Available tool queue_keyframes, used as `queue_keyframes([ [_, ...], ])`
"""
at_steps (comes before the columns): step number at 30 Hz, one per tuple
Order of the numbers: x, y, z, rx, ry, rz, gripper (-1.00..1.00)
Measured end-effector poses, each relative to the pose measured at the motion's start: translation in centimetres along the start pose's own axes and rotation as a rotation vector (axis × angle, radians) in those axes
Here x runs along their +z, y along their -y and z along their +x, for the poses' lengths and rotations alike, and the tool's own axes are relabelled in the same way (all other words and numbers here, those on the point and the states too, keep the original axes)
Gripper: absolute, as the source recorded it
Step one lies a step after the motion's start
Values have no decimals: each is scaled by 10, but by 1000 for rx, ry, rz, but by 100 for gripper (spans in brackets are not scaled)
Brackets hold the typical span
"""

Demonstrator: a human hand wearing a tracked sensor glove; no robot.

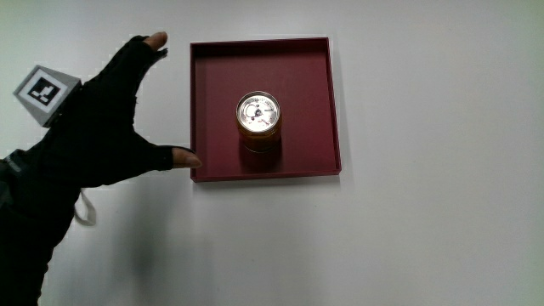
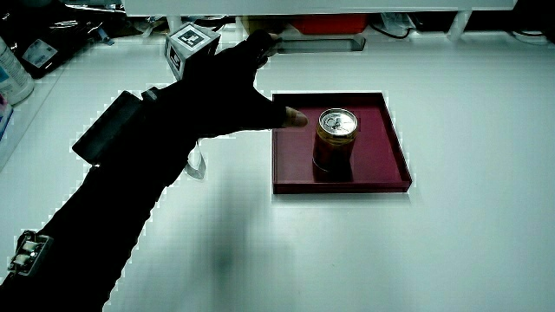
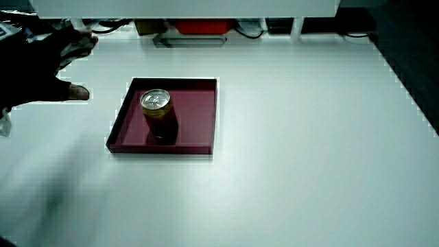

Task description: Pick red bull from plate

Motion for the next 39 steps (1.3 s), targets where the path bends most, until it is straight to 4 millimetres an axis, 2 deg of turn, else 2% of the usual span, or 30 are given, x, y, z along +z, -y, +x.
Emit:
queue_keyframes([
  [3, -8, -8, -11, 20, 29, -16, 0],
  [4, -13, -10, -9, 51, 66, -28, 0],
  [11, -33, -27, -22, 66, -23, -39, 0],
  [14, -42, -34, -25, 77, 34, -54, 0],
  [17, -51, -40, -29, 98, 7, -58, 0],
  [30, -76, -67, -46, 132, -9, -79, 0],
  [39, -86, -76, -51, 113, -7, -77, 0],
])
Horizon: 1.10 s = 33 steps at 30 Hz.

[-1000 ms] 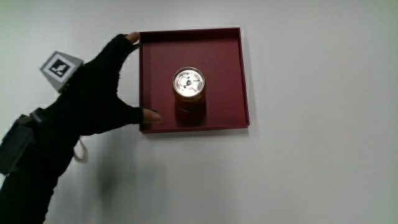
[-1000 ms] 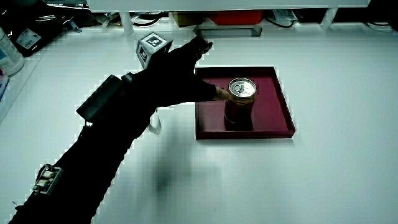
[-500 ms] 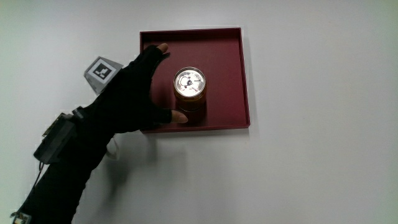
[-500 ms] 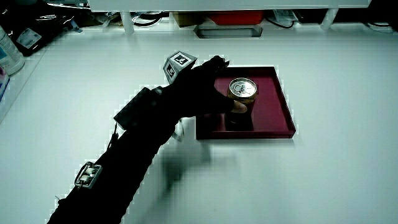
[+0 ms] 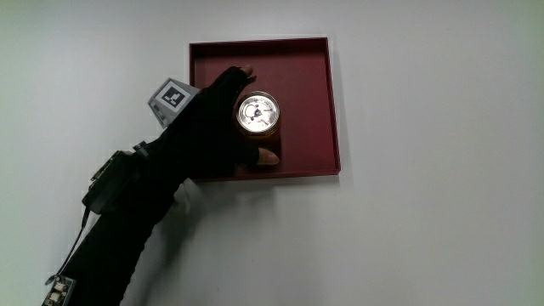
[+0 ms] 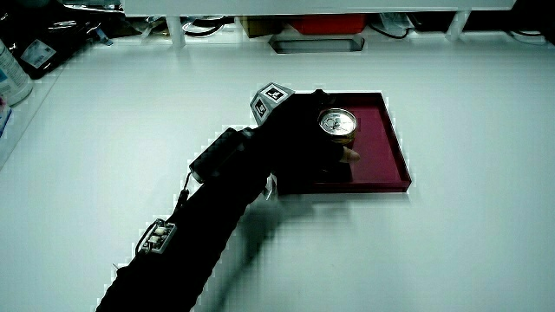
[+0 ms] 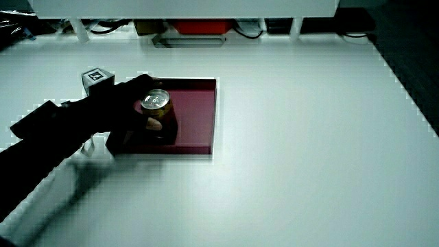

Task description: Pick red bull from plate

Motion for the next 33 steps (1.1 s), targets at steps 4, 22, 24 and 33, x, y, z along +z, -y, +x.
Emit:
queue_keyframes([
  [4, -1, 0, -2, 14, -10, 3, 0],
  [22, 2, 5, -7, 12, -22, 109, 52],
  [24, 0, 5, -8, -3, -2, 111, 61],
  [33, 0, 9, -10, -6, -20, 154, 100],
])
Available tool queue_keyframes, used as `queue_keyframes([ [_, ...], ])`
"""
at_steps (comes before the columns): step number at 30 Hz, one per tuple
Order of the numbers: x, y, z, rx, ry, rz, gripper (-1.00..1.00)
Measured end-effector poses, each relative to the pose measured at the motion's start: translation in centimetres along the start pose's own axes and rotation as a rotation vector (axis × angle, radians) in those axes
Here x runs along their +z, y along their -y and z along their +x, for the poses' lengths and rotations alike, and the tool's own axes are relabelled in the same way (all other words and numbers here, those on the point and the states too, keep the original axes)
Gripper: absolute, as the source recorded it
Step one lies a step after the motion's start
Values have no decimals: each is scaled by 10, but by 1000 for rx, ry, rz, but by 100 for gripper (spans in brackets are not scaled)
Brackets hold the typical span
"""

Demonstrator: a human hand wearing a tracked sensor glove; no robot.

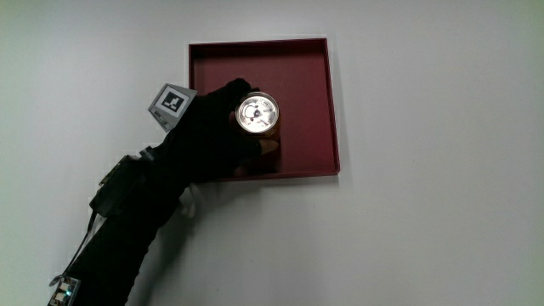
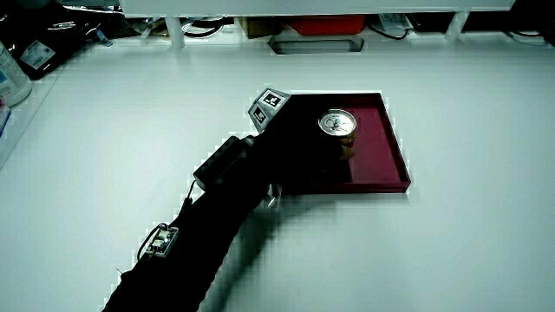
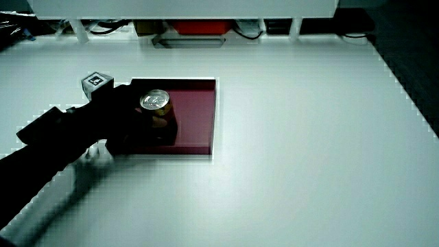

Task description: Pick red bull from plate

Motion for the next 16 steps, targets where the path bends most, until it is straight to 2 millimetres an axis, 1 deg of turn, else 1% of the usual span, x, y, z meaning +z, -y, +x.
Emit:
queue_keyframes([
  [3, 2, 1, -3, -19, 28, 9, 100],
  [4, 3, 3, 0, -6, 45, 10, 100],
  [5, 5, 3, 0, -40, 63, 20, 100],
  [6, 8, 6, 6, -28, 46, 25, 100],
  [10, 16, 17, 28, -76, -4, 25, 100],
  [13, 19, 27, 45, -168, -82, 34, 100],
  [14, 20, 32, 53, -144, -121, 26, 100],
  [15, 20, 35, 58, -194, -160, 26, 100],
  [16, 20, 39, 64, -179, -222, 24, 100],
])
